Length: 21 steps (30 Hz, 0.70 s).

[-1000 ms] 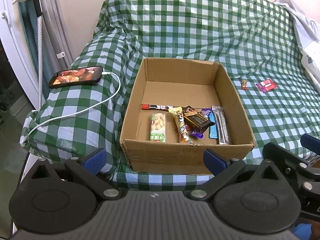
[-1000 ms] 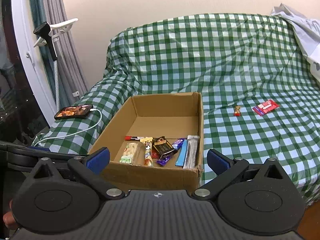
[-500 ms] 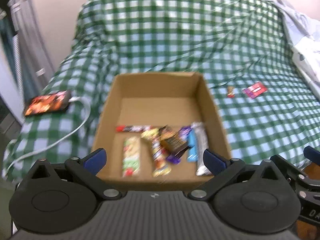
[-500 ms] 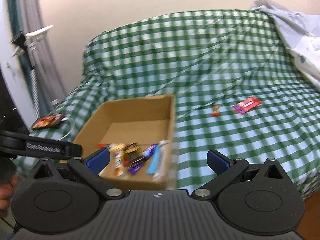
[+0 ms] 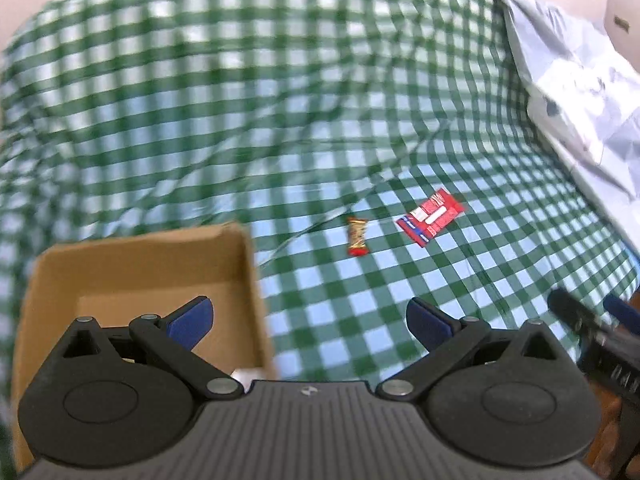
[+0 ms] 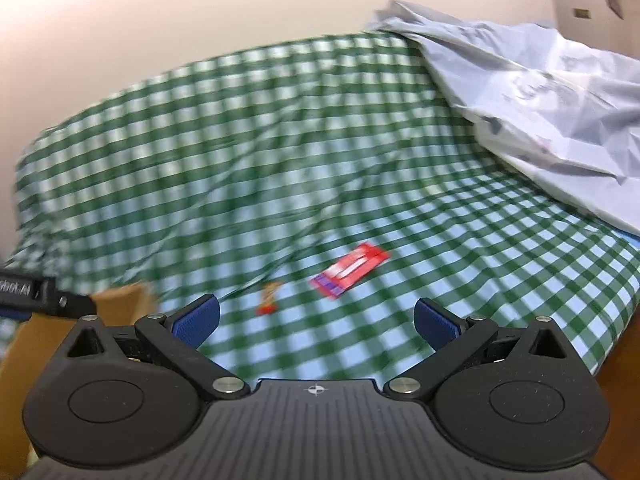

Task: Organize snacks
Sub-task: 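Grasp the red packet with the right tool while the left grasps the gold candy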

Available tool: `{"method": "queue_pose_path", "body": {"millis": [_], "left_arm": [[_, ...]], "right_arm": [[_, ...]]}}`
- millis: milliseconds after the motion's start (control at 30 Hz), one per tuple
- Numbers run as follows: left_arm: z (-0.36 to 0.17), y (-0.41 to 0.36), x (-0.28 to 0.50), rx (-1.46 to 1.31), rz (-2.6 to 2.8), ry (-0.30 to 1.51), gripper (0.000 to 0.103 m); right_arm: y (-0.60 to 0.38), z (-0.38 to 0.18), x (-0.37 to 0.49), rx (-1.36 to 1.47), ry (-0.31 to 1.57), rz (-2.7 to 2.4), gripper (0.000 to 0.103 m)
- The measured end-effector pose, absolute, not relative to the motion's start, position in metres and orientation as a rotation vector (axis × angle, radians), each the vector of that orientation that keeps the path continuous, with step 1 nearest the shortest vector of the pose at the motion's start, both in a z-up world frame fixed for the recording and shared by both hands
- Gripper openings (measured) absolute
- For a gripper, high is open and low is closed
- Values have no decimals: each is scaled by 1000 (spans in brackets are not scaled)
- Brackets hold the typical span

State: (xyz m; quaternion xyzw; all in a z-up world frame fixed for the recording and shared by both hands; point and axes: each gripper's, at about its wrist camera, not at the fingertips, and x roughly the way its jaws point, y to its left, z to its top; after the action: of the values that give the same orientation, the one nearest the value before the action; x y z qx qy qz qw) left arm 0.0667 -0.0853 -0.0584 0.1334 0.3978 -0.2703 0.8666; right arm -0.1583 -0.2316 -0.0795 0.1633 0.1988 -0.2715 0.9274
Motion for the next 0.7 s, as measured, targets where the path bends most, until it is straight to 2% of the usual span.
{"method": "queue_pose_path", "body": {"millis": [300,433,633,700], "left_arm": [[-167,-210,164,375,-543,966,103],[-214,-246,213,335,-499,1100,103],[-256,-274,254,316,-479,1173,103],[-259,-281,251,360,-467,1128,103]], "right_arm": [[-359,-147,-31,480,517,-609,102],[-405,-189,29,519,592,-622,102],[-444,-236,103,583,657,-598,102],[-449,-249,126,575,703,-604,103]]}}
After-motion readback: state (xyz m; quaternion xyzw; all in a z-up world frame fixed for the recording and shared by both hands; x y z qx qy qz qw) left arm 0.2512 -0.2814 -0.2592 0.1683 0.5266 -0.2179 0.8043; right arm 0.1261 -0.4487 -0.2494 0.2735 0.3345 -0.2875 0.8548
